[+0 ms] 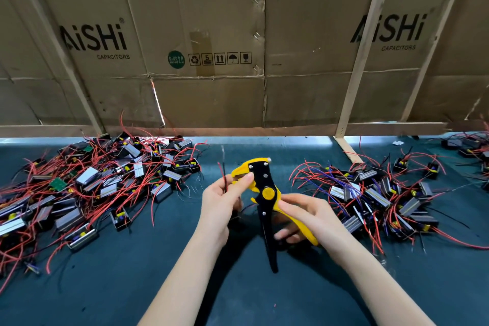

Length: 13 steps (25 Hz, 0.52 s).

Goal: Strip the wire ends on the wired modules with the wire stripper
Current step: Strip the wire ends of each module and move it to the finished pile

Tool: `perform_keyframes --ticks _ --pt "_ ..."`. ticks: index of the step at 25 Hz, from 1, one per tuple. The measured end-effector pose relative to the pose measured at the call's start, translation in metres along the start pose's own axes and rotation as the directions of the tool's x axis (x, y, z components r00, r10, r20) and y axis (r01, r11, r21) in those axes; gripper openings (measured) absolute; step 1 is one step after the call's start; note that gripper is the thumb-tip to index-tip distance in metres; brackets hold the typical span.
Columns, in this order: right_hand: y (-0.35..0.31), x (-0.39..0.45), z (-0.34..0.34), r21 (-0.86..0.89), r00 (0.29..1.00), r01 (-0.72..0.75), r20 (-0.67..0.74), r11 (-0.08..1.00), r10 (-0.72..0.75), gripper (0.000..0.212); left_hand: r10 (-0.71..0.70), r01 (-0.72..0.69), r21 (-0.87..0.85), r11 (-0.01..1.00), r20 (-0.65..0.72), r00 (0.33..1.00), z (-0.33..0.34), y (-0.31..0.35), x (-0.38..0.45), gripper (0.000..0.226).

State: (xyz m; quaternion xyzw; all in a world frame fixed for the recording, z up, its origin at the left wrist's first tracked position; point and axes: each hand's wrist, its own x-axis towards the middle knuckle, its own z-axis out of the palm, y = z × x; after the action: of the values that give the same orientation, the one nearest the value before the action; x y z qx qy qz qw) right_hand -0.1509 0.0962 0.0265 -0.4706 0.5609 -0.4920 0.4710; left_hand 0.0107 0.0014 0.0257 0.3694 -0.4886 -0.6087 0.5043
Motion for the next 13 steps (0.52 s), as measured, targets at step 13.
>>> perform_keyframes --ticks 13 --pt "0.023 0.001 0.023 -0.927 0.889 -0.043 -0.206 0.374 -0.409 0.095 0.101 -0.086 0.105 0.991 -0.15 0.983 0.005 -0.007 -0.002 0.031"
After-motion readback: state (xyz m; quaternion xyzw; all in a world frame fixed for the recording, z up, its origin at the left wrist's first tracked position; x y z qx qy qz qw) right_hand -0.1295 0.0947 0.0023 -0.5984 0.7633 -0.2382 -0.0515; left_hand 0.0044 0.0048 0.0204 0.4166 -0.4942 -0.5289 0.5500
